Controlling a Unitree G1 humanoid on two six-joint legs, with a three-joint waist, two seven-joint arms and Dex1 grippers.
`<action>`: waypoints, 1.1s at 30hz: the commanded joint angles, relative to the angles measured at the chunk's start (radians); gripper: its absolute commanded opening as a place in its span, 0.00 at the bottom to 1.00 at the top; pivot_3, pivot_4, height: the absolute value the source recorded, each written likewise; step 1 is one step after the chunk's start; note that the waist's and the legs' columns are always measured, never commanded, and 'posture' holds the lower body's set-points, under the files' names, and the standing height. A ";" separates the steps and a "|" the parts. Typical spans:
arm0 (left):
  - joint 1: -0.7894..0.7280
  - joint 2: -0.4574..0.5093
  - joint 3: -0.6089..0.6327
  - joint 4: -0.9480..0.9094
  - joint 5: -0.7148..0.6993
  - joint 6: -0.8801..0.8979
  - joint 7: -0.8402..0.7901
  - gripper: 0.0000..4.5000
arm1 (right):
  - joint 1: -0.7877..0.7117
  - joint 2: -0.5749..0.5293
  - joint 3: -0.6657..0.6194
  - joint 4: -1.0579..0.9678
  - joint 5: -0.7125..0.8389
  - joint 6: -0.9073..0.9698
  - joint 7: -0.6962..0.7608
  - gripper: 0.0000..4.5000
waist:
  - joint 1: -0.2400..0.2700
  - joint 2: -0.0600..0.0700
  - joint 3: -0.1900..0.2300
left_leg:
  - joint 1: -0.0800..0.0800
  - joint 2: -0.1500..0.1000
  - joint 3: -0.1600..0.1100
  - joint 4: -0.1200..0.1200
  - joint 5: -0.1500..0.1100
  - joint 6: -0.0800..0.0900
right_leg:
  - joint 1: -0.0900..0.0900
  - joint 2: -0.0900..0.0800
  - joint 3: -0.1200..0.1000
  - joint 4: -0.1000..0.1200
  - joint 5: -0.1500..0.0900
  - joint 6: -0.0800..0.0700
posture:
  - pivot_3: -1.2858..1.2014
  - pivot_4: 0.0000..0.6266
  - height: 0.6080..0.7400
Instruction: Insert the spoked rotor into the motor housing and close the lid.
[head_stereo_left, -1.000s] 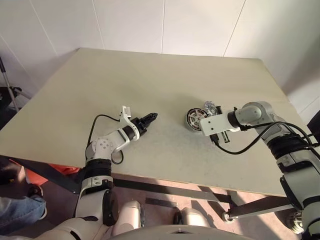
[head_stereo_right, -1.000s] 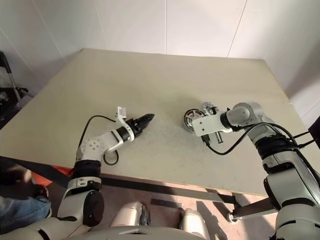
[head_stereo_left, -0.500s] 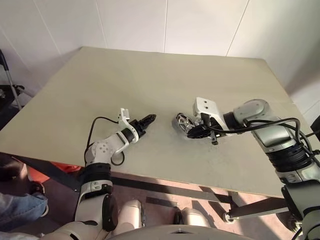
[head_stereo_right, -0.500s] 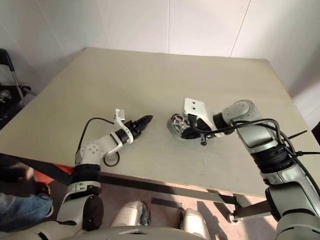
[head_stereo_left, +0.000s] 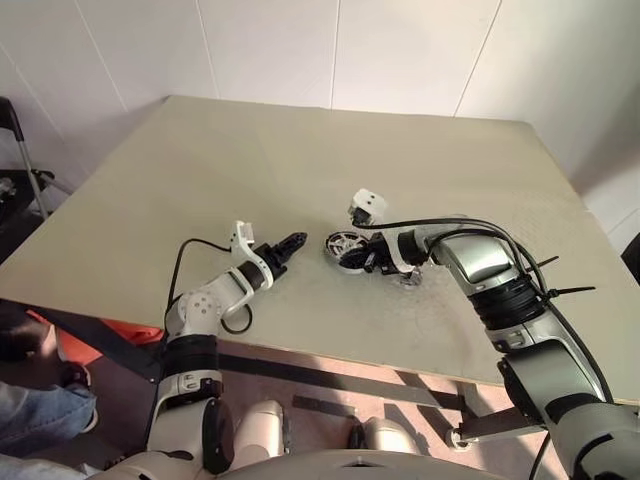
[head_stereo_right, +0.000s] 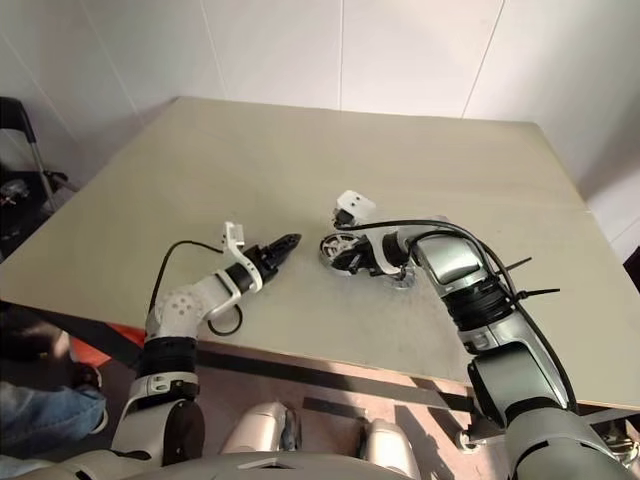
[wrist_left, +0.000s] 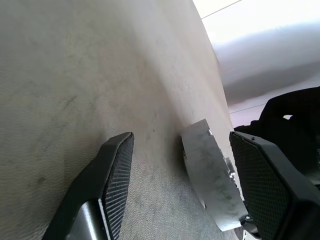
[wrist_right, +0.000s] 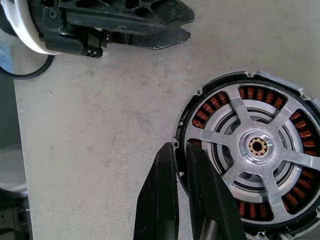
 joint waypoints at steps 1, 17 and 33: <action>-0.004 0.000 -0.006 -0.042 -0.016 -0.008 0.002 0.72 | -0.050 -0.013 -0.060 0.021 -0.001 -0.012 -0.065 0.07 | 0.002 0.000 0.000 | 0.000 0.000 0.000 -0.001 0.001 -0.002 | 0.000 0.000 0.000 0.000 0.000 0.000 | 0.52 0.00 1.00; -0.041 0.067 -0.098 -0.057 -0.020 0.006 -0.138 0.72 | 0.053 -0.021 -0.473 -0.293 0.210 0.474 -0.259 0.43 | 0.008 0.000 0.000 | -0.003 0.000 0.000 -0.010 0.003 -0.004 | -0.003 0.001 0.000 -0.005 0.001 0.001 | 0.52 0.00 1.00; -0.093 0.095 -0.181 0.033 0.035 0.012 -0.221 0.72 | 0.497 0.040 -0.868 -0.513 0.373 0.597 -0.434 0.43 | 0.015 0.002 -0.001 | 0.012 0.000 0.001 -0.017 0.007 -0.010 | 0.006 0.001 0.001 -0.007 -0.004 0.009 | 0.52 0.00 1.00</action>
